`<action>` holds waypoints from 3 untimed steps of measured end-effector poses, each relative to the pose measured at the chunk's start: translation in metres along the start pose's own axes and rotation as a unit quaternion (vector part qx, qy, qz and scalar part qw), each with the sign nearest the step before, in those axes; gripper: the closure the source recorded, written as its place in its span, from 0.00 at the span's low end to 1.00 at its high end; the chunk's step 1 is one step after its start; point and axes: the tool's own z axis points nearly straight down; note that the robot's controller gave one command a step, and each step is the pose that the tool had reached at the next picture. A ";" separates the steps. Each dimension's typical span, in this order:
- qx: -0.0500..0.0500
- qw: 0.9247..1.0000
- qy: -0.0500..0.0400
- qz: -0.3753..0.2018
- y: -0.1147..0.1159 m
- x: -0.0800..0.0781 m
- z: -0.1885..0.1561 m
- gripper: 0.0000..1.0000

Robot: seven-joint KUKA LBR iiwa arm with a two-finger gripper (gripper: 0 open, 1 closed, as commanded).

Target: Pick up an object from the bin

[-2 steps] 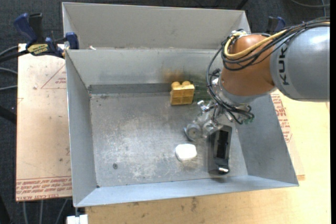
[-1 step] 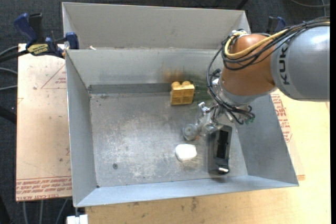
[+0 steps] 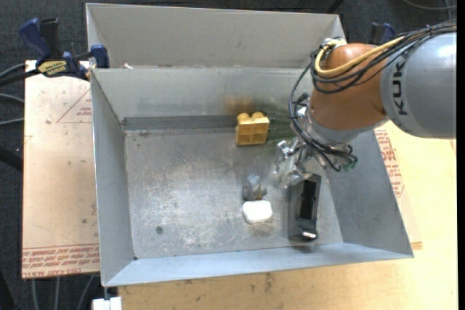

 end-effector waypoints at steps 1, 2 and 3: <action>0.000 1.000 0.000 0.001 0.000 0.000 -0.018 1.00; 0.002 1.000 -0.002 0.001 -0.001 -0.001 -0.031 1.00; 0.002 1.000 -0.002 0.001 -0.001 -0.002 -0.038 1.00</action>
Offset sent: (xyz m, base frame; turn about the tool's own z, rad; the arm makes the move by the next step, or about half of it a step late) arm 0.0001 0.0000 0.0479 0.0000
